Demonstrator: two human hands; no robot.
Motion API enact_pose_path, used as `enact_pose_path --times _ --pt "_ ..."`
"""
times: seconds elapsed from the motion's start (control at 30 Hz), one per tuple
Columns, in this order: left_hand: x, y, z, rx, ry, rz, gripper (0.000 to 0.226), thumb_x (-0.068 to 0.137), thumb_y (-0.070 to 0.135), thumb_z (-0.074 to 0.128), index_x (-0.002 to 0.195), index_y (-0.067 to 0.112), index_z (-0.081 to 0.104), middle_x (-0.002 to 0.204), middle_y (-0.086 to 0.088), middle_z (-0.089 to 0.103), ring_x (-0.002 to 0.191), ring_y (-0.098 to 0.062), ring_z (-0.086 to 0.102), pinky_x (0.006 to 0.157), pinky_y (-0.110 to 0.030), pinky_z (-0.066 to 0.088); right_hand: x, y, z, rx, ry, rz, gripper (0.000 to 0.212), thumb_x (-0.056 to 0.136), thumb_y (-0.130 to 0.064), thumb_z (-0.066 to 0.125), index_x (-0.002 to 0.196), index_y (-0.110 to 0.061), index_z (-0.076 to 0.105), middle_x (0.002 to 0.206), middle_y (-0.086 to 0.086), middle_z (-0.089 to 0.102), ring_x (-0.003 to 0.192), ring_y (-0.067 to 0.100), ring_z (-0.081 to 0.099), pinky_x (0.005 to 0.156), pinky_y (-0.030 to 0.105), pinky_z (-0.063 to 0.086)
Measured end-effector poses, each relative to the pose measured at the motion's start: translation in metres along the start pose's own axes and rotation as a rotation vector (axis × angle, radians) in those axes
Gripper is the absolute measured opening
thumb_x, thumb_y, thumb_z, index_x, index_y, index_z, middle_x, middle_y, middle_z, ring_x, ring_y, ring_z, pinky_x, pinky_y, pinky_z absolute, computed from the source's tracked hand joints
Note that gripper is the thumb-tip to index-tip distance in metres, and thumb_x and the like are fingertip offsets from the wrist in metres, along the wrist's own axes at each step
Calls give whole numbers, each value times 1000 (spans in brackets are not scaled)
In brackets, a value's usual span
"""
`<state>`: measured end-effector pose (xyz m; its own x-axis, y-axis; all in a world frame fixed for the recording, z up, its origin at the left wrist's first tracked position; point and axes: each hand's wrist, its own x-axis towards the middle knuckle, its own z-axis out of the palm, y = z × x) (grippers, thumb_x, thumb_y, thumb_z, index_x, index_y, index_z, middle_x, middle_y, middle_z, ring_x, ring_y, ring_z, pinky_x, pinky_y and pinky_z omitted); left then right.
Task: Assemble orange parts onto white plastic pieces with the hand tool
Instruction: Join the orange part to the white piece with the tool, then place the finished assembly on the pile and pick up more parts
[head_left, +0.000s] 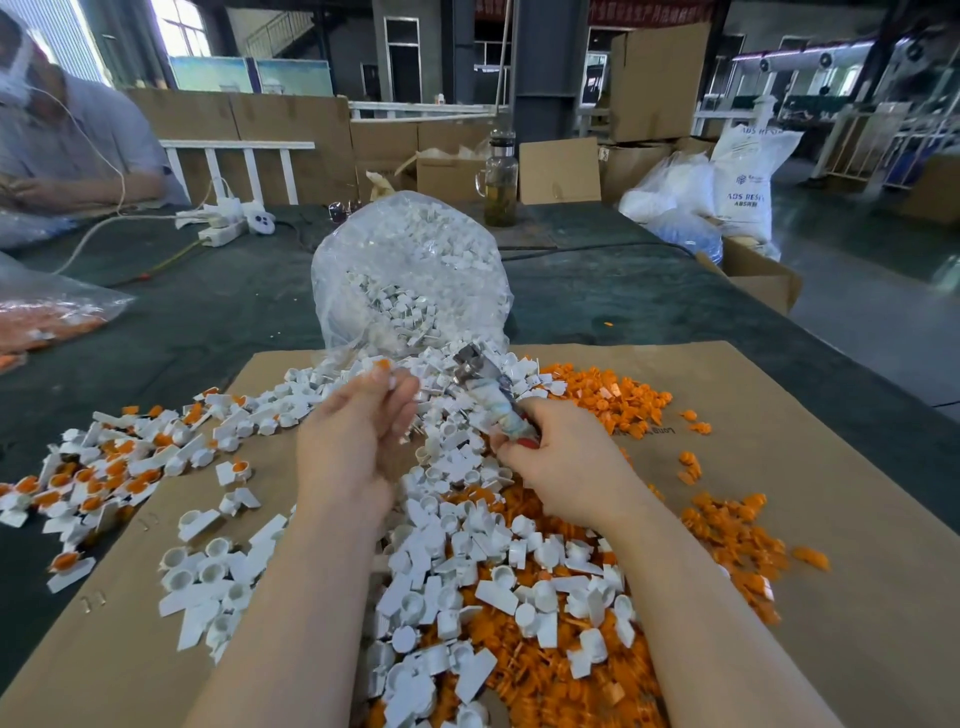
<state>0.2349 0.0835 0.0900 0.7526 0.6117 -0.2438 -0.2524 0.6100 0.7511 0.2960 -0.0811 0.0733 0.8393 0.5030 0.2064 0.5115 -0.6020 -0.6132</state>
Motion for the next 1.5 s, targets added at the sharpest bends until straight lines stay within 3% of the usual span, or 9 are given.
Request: enact_pose_path --times 0.2,0.43,0.6,0.73,0.87,0.93,1.2,1.37,1.5 --pt "19 18 -20 -381 263 -57 19 102 9 51 118 3 58 102 -8 75 79 -9 75 71 -21 60 5 11 -2 -135 83 119 19 92 -39 56 79 -25 55 74 -7 58 66 10 55 52 25 38" --pt "19 23 -28 -514 243 27 16 97 6 60 112 6 61 110 -5 71 93 -10 73 80 -23 59 3 13 -4 -211 54 147 29 90 -35 60 67 -29 45 68 -8 54 60 8 51 48 23 33" --pt "16 18 -17 155 130 0 20 86 13 75 105 17 70 96 1 77 75 -5 70 63 -21 56 3 9 -6 -206 -61 52 29 86 -44 65 67 -27 49 68 -9 54 61 8 50 51 24 33" --pt "11 6 -11 622 21 77 7 87 18 74 92 21 71 92 2 72 79 -13 63 78 -33 53 0 6 -6 -232 -142 -21 25 82 -48 68 77 -25 59 75 -8 57 67 8 52 53 26 35" --pt "11 -1 -12 955 -85 112 8 86 26 75 88 23 68 80 3 68 55 -11 51 49 -25 42 -1 6 -2 -301 -143 -18 24 86 -47 63 76 -27 56 75 -10 57 69 10 55 55 28 43" --pt "11 -3 -13 1108 -149 153 16 84 31 77 91 23 66 81 1 66 55 -11 51 48 -23 40 0 7 2 -333 -82 32 24 87 -45 62 73 -28 53 74 -10 56 67 10 53 51 28 42" --pt "9 -5 -14 1482 -356 162 36 73 31 86 102 31 64 98 8 61 90 -11 61 84 -35 54 3 11 -11 -186 -97 107 23 87 -38 65 72 -23 58 66 -5 58 56 8 52 48 23 38" --pt "12 -9 -16 1511 -253 275 23 81 25 80 96 30 64 84 12 60 69 -3 57 55 -21 42 -4 6 -21 -122 -304 14 21 84 -35 72 71 -27 57 67 -8 57 54 2 48 49 17 34" --pt "14 -12 -16 1625 -232 344 25 87 28 72 109 28 61 102 4 61 76 -7 54 59 -22 41 -7 7 -22 -196 -334 -36 26 83 -32 72 68 -33 51 69 -10 54 61 4 48 54 22 34"
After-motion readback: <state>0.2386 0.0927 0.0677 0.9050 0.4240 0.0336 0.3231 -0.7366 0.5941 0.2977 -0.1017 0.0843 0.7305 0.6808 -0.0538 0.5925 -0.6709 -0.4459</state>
